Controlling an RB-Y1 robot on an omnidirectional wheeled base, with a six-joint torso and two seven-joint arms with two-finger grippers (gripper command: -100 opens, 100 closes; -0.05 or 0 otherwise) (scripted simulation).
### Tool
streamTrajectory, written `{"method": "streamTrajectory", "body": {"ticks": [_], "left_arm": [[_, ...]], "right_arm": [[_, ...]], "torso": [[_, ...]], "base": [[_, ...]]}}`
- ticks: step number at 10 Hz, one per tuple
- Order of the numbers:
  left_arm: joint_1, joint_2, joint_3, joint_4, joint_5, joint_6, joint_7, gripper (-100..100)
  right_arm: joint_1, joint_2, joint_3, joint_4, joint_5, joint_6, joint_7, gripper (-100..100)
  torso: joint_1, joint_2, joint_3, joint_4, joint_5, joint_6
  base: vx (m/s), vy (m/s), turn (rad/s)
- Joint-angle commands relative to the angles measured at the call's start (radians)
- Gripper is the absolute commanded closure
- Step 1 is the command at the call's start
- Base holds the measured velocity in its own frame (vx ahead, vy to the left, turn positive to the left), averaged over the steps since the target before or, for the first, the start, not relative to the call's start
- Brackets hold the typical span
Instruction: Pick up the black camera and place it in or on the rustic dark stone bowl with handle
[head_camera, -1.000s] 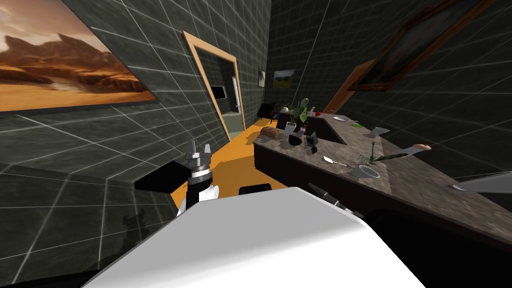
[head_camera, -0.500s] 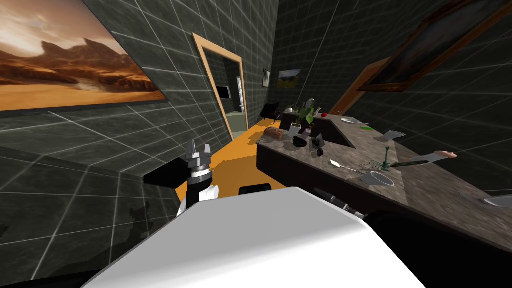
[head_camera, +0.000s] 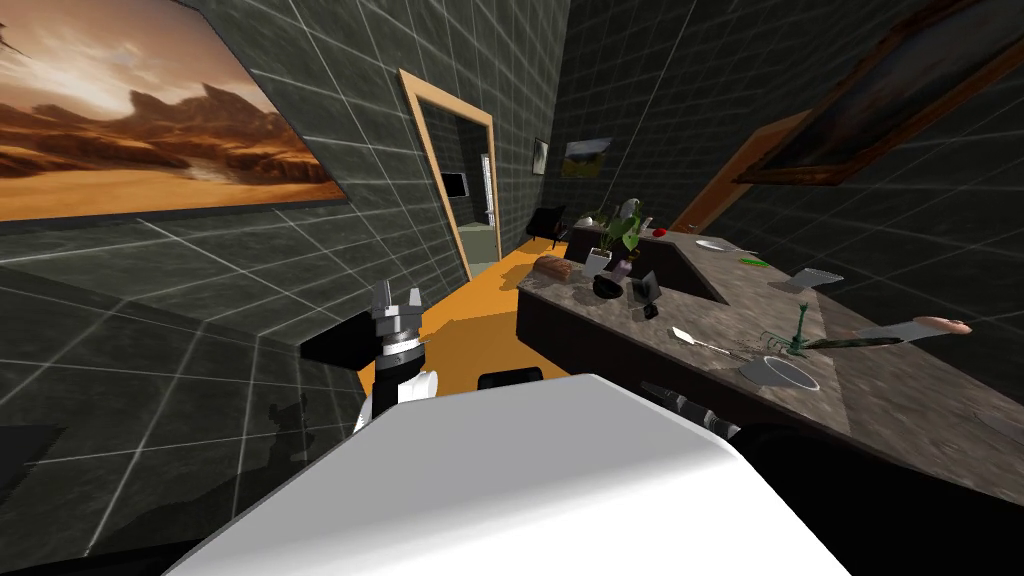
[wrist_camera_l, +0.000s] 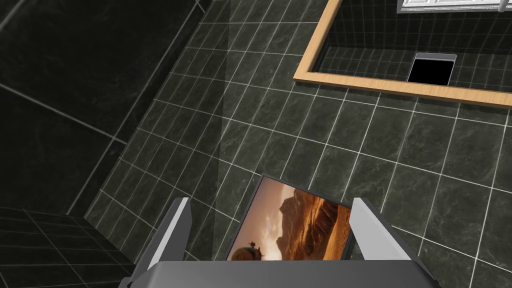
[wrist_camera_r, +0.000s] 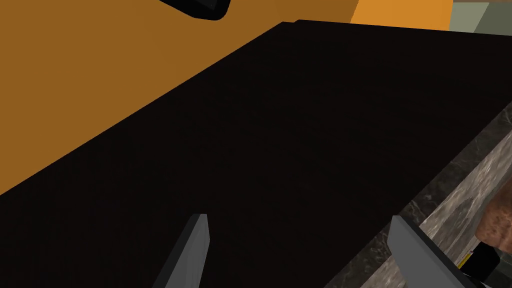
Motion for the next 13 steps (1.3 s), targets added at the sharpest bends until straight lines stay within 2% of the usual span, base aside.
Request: {"method": "streamTrajectory", "body": {"ticks": [1, 2, 3, 4, 5, 6, 7, 8, 9, 10, 11, 12, 13], "left_arm": [[0.000, 0.000, 0.000, 0.000, 0.000, 0.000, 0.000, 0], [0.000, 0.000, 0.000, 0.000, 0.000, 0.000, 0.000, 0], [0.000, 0.000, 0.000, 0.000, 0.000, 0.000, 0.000, 0], [0.000, 0.000, 0.000, 0.000, 0.000, 0.000, 0.000, 0], [0.000, 0.000, 0.000, 0.000, 0.000, 0.000, 0.000, 0], [0.000, 0.000, 0.000, 0.000, 0.000, 0.000, 0.000, 0], [0.000, 0.000, 0.000, 0.000, 0.000, 0.000, 0.000, 0], [0.000, 0.000, 0.000, 0.000, 0.000, 0.000, 0.000, 0], [0.000, 0.000, 0.000, 0.000, 0.000, 0.000, 0.000, 0], [0.000, 0.000, 0.000, 0.000, 0.000, 0.000, 0.000, 0], [0.000, 0.000, 0.000, 0.000, 0.000, 0.000, 0.000, 0], [0.000, 0.000, 0.000, 0.000, 0.000, 0.000, 0.000, 0], [0.000, 0.000, 0.000, 0.000, 0.000, 0.000, 0.000, 0]], "right_arm": [[0.041, -0.050, -0.013, 0.021, -0.021, 0.015, -0.012, -100], [0.041, -0.076, -0.013, 0.021, -0.021, 0.015, -0.012, -100], [0.066, -0.108, -0.017, 0.047, -0.038, 0.025, -0.026, -100], [0.066, -0.132, -0.017, 0.047, -0.038, 0.025, -0.026, -100], [0.090, -0.165, -0.021, 0.072, -0.056, 0.034, -0.040, -100], [0.090, -0.186, -0.021, 0.072, -0.056, 0.034, -0.040, -100], [0.114, -0.220, -0.025, 0.097, -0.074, 0.043, -0.054, -100], [0.114, -0.237, -0.025, 0.097, -0.074, 0.043, -0.054, -100], [0.136, -0.272, -0.029, 0.120, -0.093, 0.051, -0.067, -100], [0.136, -0.286, -0.029, 0.120, -0.093, 0.051, -0.067, -100], [0.157, -0.323, -0.033, 0.143, -0.112, 0.058, -0.080, -100], [0.157, -0.332, -0.033, 0.143, -0.112, 0.058, -0.080, -100], [0.177, -0.366, -0.037, 0.165, -0.132, 0.065, -0.093, -100]], "torso": [[0.000, 0.000, 0.000, 0.000, 0.000, 0.000], [0.000, 0.000, 0.000, 0.000, 0.000, 0.000], [-0.001, 0.000, 0.000, 0.000, 0.000, 0.000], [-0.001, 0.000, 0.000, 0.000, 0.000, 0.000], [-0.001, 0.000, 0.000, 0.000, 0.000, 0.000], [-0.001, -0.001, 0.000, 0.000, 0.000, 0.000], [-0.002, 0.000, 0.000, 0.000, -0.001, 0.000], [-0.002, 0.000, 0.000, 0.000, -0.001, 0.000], [-0.002, 0.000, 0.000, 0.000, -0.001, 0.000], [-0.003, 0.000, 0.000, 0.000, -0.001, 0.000], [-0.002, 0.000, 0.000, 0.000, -0.001, 0.000], [-0.003, 0.000, 0.000, 0.000, -0.001, 0.000], [-0.003, 0.000, 0.000, 0.000, -0.001, 0.000]], "base": [[0.033, 0.004, 0.128], [0.027, -0.002, 0.069], [0.035, -0.005, 0.133], [0.030, -0.013, 0.068], [0.038, -0.015, 0.144], [0.032, -0.020, 0.054], [0.032, -0.023, 0.112], [0.027, -0.026, 0.062], [0.032, -0.038, 0.093], [0.024, -0.033, 0.071], [0.034, -0.039, 0.119], [0.031, -0.039, 0.063], [0.035, -0.049, 0.083]]}}
